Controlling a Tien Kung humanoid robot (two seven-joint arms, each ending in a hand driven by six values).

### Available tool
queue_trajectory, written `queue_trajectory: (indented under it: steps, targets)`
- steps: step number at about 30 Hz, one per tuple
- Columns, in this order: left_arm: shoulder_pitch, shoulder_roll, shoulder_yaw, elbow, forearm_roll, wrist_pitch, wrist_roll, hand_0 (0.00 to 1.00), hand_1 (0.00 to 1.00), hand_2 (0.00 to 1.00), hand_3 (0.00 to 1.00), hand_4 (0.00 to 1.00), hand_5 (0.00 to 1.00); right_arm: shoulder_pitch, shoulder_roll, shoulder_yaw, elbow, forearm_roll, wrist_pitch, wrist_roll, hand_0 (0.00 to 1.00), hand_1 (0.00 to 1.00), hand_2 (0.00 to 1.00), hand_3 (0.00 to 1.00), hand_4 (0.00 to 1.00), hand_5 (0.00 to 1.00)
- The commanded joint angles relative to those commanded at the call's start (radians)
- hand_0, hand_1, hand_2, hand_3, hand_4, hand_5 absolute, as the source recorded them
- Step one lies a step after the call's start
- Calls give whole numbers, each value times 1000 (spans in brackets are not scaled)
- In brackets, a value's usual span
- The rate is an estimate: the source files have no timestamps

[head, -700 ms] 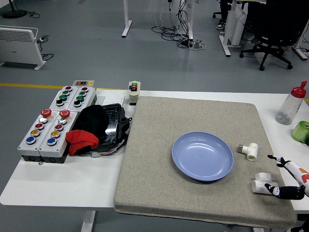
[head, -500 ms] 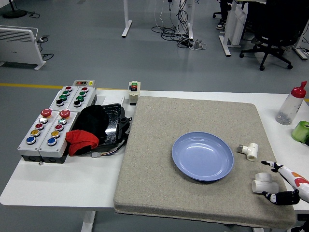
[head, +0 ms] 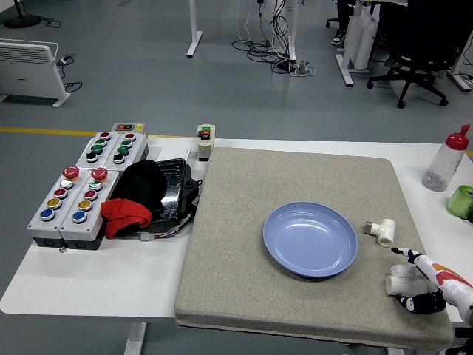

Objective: Pick pipe place plate twice

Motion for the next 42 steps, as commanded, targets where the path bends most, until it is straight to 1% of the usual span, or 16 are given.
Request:
queue_trajectory:
  steps: [5, 6, 11, 12, 17, 18, 23, 24, 27, 29, 30, 33, 35, 36, 41, 42]
  targets:
    - [0, 0, 0, 0, 0, 0, 0, 693, 671, 683, 616, 254, 998, 4, 0, 1, -14, -2, 4, -7, 777, 769, 813, 826, 653, 174]
    - [0, 0, 0, 0, 0, 0, 0, 693, 671, 683, 616, 254, 998, 4, 0, 0, -15, -2, 3, -7, 610, 635, 668, 751, 526, 68]
    - [1, 0, 0, 0, 1, 0, 0, 693, 671, 683, 616, 254, 998, 2, 3, -7, -16, 9, -34, 1, 610, 635, 668, 751, 526, 68]
    - [1, 0, 0, 0, 1, 0, 1, 693, 671, 684, 616, 254, 998, 0, 4, -9, -14, 16, -41, 5, 472, 522, 597, 677, 480, 76]
    - [1, -1, 0, 0, 0, 0, 1, 693, 671, 684, 616, 254, 998, -2, 4, -13, -8, 25, -47, 6, 472, 522, 597, 677, 480, 76]
    - [1, -1, 0, 1, 1, 0, 2, 692, 672, 683, 616, 254, 998, -3, 5, -14, -2, 29, -52, 8, 433, 498, 581, 655, 437, 68]
    - [3, -1, 0, 1, 1, 1, 4, 692, 672, 683, 616, 254, 998, 11, 16, -20, 22, 37, -86, 26, 433, 498, 581, 655, 437, 68]
    - [3, -1, 0, 1, 1, 1, 4, 693, 671, 683, 616, 253, 998, 15, 18, -21, 23, 36, -91, 28, 431, 509, 581, 635, 420, 68]
    - [6, -2, -5, 2, 5, 3, 6, 693, 671, 683, 616, 253, 998, 60, 50, -38, 17, 8, -151, 55, 431, 509, 581, 635, 420, 68]
    - [6, -2, -8, 2, 8, 5, 7, 693, 671, 683, 616, 253, 998, 90, 64, -58, 11, 1, -169, 67, 431, 509, 581, 635, 420, 68]
    - [7, -2, -9, 2, 9, 5, 7, 693, 671, 683, 617, 253, 998, 104, 71, -71, 6, -2, -170, 68, 450, 533, 588, 632, 415, 62]
    - [7, -2, -11, 2, 10, 6, 8, 693, 671, 683, 617, 253, 998, 145, 87, -112, -8, -11, -167, 60, 450, 533, 588, 632, 415, 62]
    - [8, -1, -12, 2, 12, 7, 9, 693, 671, 683, 617, 253, 998, 175, 101, -148, -24, -15, -156, 51, 450, 533, 588, 632, 415, 62]
    - [8, -1, -12, 2, 13, 7, 9, 693, 671, 683, 616, 253, 998, 190, 108, -166, -35, -19, -147, 45, 498, 568, 605, 634, 414, 59]
    - [7, 0, -12, 2, 12, 8, 8, 693, 671, 683, 616, 253, 998, 234, 131, -222, -83, -32, -115, 26, 498, 568, 605, 634, 414, 59]
    - [7, 0, -12, 2, 11, 8, 8, 692, 671, 683, 617, 253, 998, 237, 133, -227, -87, -34, -112, 23, 733, 734, 761, 776, 465, 74]
